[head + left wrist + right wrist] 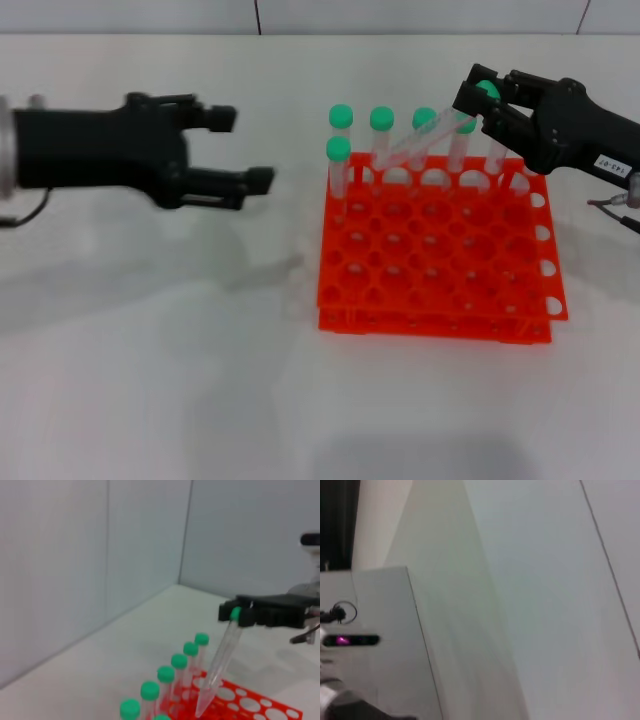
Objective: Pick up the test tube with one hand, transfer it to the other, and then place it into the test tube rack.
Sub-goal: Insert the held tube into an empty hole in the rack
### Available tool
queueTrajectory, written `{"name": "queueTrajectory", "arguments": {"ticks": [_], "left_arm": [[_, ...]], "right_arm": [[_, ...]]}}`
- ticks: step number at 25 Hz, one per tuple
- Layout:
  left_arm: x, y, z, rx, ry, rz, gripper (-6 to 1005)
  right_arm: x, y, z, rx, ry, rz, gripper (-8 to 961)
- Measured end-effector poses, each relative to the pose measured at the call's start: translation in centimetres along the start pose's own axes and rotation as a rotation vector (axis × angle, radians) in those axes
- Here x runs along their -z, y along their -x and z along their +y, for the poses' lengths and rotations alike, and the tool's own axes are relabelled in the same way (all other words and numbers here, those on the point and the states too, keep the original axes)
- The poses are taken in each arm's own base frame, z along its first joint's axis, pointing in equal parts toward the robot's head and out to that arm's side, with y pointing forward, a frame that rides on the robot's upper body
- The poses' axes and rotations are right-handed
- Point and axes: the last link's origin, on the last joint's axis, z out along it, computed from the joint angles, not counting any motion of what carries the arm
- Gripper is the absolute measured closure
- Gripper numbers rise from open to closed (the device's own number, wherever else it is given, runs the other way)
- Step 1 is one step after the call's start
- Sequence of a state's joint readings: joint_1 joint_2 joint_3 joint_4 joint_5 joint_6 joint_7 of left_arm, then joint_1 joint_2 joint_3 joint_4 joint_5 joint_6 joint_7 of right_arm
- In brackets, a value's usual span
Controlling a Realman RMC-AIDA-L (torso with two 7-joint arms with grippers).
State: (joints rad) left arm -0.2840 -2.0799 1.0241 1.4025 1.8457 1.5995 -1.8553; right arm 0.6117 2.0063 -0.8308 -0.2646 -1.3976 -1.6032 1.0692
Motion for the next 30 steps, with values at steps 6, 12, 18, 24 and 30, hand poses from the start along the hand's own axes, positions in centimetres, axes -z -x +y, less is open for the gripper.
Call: {"name": "queueTrajectory", "arguments": {"ticks": [6, 12, 18, 24, 30], "left_arm": [[2.4, 3.6, 1.2, 0.010, -0.052, 0.052, 114], [3.1, 8.0, 2.4, 0.035, -0.066, 0.095, 114], [3.9, 10.6, 3.0, 0.044, -0.103, 0.142, 115], [4.1, 11.9, 3.2, 0.071, -0.114, 0.149, 115], [3.9, 12.3, 3.3, 0.065, -0.115, 0.157, 115]], "right_arm": [[-0.8, 0.8, -0.9, 0.045, 0.014, 0.088, 695], [-2.0, 1.8, -1.4, 0.083, 0.038, 0.167, 694], [-3.0, 3.2, -1.7, 0.101, 0.077, 0.270, 693], [-4.2, 4.4, -1.8, 0.116, 0.096, 0.354, 692], [-6.0, 4.9, -2.0, 0.110, 0.102, 0.411, 692]]}}
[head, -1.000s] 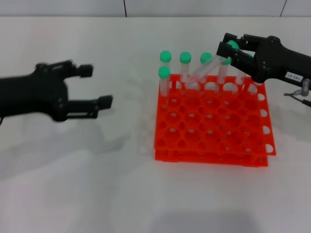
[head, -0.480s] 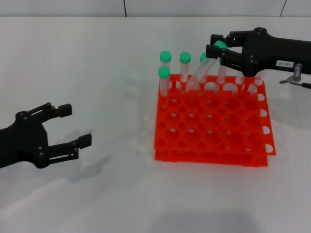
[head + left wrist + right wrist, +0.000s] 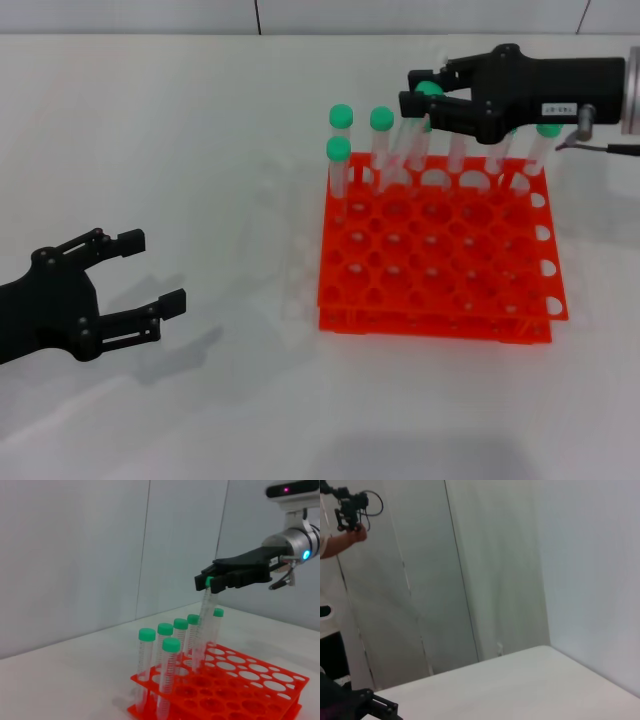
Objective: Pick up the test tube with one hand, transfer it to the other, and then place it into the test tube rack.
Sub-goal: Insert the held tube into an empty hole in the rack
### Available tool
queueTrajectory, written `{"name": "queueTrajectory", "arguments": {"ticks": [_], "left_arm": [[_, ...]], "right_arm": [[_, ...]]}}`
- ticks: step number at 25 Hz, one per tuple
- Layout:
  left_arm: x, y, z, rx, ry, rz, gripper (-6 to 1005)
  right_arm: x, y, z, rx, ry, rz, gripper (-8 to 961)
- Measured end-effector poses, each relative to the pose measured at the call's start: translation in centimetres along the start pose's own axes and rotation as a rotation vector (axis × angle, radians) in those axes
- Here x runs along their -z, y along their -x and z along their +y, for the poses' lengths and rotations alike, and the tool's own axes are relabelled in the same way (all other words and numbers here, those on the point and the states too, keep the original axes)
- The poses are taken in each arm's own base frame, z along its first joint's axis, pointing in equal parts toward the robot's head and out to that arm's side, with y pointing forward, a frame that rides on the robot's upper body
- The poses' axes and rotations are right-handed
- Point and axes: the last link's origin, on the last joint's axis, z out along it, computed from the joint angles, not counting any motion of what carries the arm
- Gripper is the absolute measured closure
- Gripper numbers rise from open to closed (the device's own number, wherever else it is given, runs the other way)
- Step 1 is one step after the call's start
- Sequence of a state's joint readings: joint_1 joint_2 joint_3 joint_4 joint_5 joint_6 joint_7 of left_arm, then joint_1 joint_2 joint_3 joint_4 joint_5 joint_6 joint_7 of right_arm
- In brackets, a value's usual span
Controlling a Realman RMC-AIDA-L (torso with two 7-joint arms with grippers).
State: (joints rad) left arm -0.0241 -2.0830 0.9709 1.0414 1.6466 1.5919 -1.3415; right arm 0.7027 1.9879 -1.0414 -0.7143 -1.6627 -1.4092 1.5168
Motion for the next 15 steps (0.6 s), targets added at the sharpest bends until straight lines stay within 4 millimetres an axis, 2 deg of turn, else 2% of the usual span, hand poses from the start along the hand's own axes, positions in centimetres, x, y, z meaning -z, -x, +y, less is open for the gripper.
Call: {"name": "queueTrajectory", "arguments": {"ticks": [7, 15], "left_arm": [[-0.2, 0.2, -0.1, 0.012, 0.003, 0.001, 114], [-0.3, 0.2, -0.1, 0.015, 0.005, 0.001, 114]], "right_arm": [[-1.1, 0.6, -0.1, 0.006, 0.003, 0.039, 691], [-2.3, 0.4, 0.0, 0.016, 0.003, 0.084, 690]]}}
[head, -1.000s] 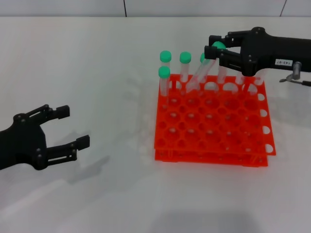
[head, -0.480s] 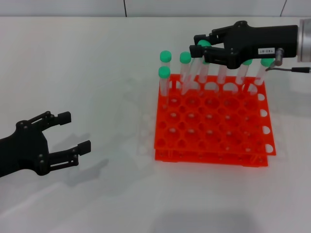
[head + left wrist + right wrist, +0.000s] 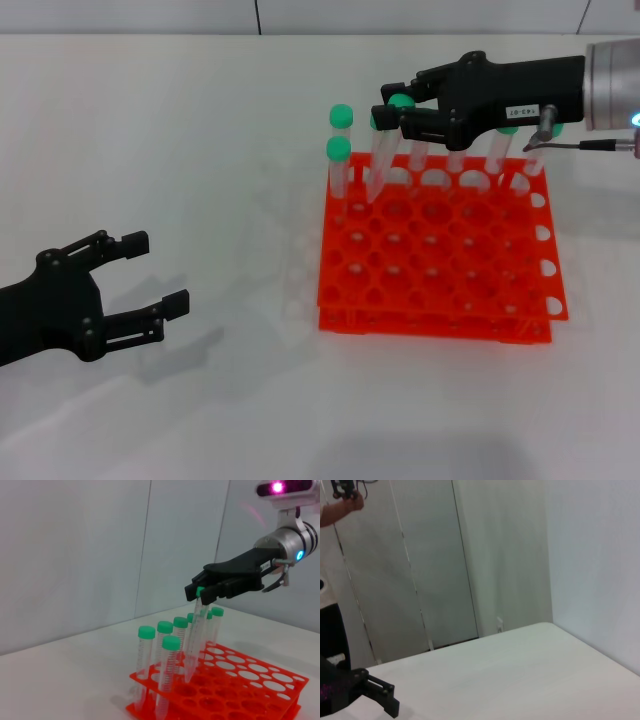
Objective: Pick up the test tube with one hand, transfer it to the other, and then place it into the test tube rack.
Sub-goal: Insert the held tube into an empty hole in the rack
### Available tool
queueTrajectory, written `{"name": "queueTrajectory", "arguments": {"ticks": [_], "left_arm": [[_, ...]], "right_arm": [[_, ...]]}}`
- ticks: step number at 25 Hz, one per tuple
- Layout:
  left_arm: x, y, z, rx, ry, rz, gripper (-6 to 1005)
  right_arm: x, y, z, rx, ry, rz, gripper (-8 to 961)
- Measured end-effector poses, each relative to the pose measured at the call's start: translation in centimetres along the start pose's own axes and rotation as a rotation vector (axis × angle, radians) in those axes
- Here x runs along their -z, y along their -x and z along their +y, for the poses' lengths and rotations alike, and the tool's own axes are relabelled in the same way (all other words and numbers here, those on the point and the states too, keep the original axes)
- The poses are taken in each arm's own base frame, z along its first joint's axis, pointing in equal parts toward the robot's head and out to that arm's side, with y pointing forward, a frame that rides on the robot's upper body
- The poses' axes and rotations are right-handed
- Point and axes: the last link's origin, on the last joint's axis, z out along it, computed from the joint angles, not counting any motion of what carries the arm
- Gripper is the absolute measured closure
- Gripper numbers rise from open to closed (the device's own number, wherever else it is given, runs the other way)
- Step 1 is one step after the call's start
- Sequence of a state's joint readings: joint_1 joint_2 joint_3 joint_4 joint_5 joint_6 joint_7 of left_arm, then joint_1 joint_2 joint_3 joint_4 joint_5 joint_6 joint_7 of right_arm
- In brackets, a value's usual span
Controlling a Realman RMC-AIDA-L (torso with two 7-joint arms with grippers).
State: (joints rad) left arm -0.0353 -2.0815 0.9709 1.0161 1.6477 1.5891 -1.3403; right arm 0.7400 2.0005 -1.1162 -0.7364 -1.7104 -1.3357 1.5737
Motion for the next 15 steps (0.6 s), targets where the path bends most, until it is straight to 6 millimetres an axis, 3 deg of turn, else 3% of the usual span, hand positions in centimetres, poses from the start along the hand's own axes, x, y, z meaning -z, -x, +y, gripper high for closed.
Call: {"name": "queueTrajectory", "arguments": {"ticks": [15], "left_arm": [[-0.04, -0.01, -0.01, -0.002, 0.001, -0.001, 115]], "right_arm": [[-0.01, 0.44, -0.42, 0.009, -0.014, 0.012, 687]]}}
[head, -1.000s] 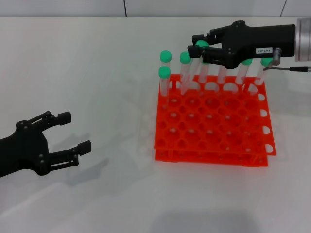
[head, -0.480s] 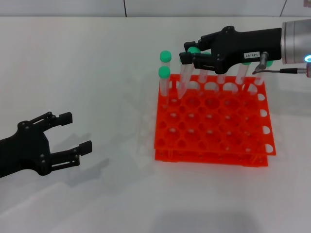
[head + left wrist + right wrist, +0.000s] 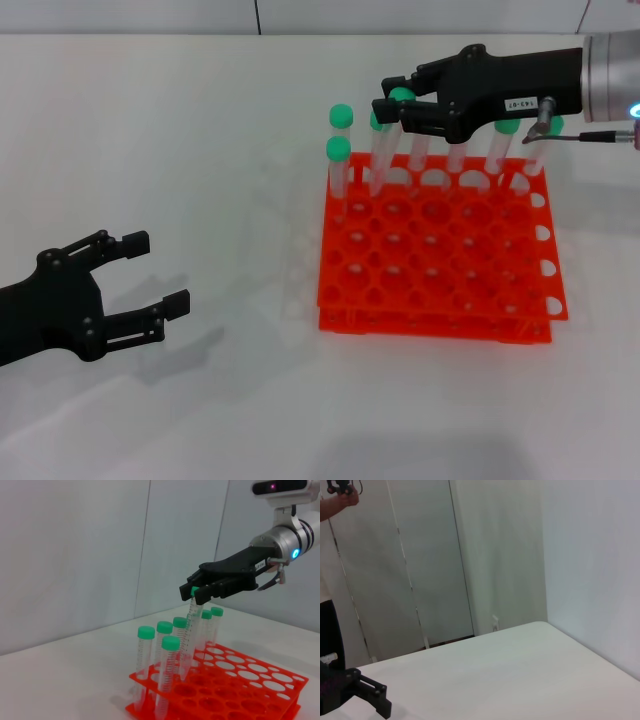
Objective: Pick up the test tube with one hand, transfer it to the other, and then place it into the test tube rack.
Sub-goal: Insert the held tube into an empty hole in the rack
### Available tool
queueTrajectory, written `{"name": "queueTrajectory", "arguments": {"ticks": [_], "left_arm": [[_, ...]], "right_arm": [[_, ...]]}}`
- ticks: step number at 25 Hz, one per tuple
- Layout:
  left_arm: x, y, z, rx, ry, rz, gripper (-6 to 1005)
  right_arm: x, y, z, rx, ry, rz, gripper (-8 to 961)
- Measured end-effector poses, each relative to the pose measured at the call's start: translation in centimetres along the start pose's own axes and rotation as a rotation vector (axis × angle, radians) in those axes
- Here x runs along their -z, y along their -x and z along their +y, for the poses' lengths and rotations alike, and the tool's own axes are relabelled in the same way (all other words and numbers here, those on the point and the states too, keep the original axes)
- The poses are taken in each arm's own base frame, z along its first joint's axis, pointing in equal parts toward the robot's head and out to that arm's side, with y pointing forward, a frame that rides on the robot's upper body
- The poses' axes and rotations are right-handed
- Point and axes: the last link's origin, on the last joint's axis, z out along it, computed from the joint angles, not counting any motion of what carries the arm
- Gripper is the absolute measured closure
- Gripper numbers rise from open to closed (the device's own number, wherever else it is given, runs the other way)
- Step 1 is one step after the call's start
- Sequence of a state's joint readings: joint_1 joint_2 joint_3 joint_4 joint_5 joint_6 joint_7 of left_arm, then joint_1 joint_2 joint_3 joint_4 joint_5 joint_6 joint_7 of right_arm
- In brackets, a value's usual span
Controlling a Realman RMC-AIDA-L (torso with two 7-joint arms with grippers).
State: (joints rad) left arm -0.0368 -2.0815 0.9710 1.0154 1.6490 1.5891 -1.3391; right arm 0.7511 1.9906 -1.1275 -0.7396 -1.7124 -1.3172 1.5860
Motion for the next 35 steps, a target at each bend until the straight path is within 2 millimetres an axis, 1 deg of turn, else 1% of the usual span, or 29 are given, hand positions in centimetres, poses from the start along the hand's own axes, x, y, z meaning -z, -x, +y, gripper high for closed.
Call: {"name": "queueTrajectory", "arguments": {"ticks": [9, 19, 25, 35], "left_arm": [[-0.1, 0.0, 0.0, -0.002, 0.002, -0.001, 114], [-0.4, 0.2, 0.0, 0.012, 0.011, 0.000, 114], [-0.4, 0.2, 0.0, 0.012, 0.012, -0.002, 115], [-0.5, 0.4, 0.0, 0.013, 0.014, -0.001, 114]], "right_arm": [[-0.1, -0.6, -0.2, 0.005, -0.015, 0.047, 686], [-1.7, -1.2, 0.3, 0.027, -0.008, 0.104, 685], [-2.7, -1.2, 0.7, 0.052, 0.012, 0.131, 684], [-2.9, -1.3, 0.9, 0.055, 0.019, 0.134, 682]]}}
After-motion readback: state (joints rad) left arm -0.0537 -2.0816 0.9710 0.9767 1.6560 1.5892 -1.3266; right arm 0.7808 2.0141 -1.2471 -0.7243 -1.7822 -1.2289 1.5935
